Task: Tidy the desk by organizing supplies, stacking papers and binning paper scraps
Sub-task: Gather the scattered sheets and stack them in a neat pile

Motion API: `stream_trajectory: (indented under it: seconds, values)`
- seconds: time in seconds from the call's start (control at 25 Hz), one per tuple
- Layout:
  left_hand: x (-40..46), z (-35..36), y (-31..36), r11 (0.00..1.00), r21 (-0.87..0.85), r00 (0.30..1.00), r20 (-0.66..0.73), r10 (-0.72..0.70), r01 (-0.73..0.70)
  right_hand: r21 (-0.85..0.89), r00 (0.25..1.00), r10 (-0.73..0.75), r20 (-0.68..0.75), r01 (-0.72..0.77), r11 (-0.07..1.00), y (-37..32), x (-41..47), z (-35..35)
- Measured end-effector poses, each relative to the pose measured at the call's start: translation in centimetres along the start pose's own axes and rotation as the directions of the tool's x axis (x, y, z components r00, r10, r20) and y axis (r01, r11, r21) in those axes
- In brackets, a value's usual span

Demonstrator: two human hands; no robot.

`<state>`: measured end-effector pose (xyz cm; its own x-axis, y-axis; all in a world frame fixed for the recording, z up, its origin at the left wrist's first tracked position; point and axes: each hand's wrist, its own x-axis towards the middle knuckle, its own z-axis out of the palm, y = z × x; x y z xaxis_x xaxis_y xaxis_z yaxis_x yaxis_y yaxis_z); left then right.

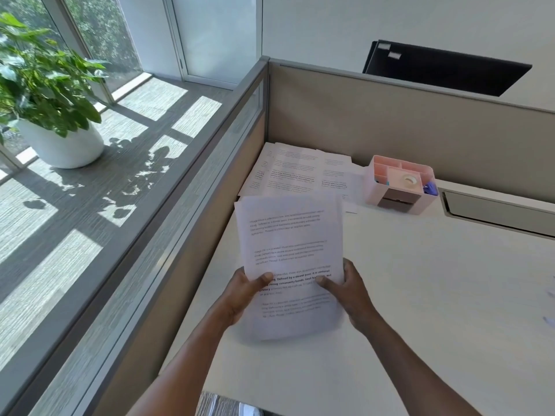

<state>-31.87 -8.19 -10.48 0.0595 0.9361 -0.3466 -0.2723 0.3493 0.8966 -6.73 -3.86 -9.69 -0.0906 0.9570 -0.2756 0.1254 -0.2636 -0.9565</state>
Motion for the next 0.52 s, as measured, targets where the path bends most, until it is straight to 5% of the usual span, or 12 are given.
stream_trajectory:
  seconds: [0.24, 0.52]
  values:
    - [0.7, 0.1, 2.8, 0.993, -0.035, 0.993, -0.031, 0.111, -0.112, 0.172, 0.988, -0.151, 0.035, 0.143, 0.975, -2.2, 0.6, 0.1]
    - [0.3, 0.1, 2.1, 0.994, 0.025, 0.992, -0.073, 0.105, -0.104, 0.047, 0.985, -0.170, -0.022, 0.171, 0.984, -1.0, 0.2, 1.4]
